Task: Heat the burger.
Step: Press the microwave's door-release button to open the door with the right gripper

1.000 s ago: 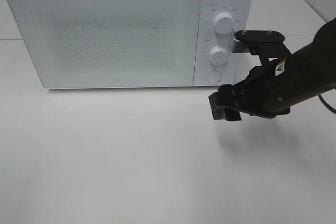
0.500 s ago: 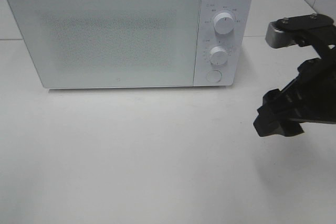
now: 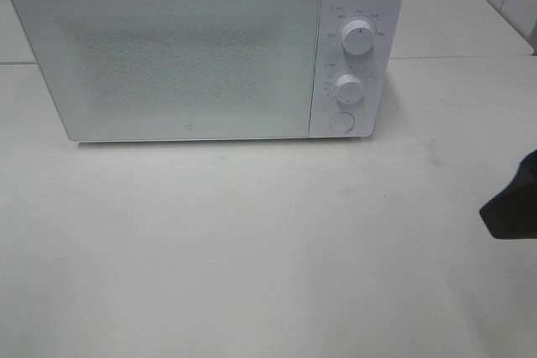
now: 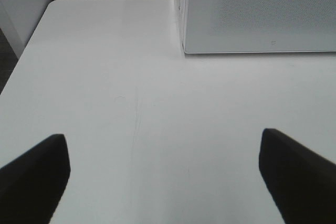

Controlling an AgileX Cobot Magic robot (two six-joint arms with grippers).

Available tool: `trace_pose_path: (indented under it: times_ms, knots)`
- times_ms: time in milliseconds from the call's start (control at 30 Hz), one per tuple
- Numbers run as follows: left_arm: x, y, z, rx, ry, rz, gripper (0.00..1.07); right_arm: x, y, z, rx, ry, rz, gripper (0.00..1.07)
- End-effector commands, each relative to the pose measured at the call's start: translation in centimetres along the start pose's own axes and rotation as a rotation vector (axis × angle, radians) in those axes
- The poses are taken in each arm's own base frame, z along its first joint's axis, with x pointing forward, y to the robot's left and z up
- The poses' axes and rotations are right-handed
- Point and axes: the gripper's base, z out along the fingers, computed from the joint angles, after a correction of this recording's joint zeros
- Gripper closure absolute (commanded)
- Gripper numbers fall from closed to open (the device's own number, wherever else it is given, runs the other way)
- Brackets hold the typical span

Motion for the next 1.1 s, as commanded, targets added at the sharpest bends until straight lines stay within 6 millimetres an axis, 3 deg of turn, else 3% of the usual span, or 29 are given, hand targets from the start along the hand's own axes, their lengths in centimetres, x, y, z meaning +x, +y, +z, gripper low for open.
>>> trace_pose_path:
  times_ms: [33,300,633,1100]
  knots:
    - [0.1,0.0,-0.3,-0.001,-0.03,0.003,0.17,1.5,-0.2,-2.1,0.0,-0.042,-0.011,0.35]
    - [0.1,0.0,-0.3,-0.001,-0.03,0.003,0.17,3.8,-0.4,-4.8,-0.015,-0.144,-0.018,0.35]
    - [0.1,0.0,-0.3,-0.001,-0.03,0.003,0.17,8.1,-1.5,-8.0,0.045,-0.301,-0.013,0.35]
    - [0.1,0.0,-0.3,-0.001,-0.03,0.003,0.17,12.2,-2.3,-6.8,0.144,-0.45,0.126,0.35]
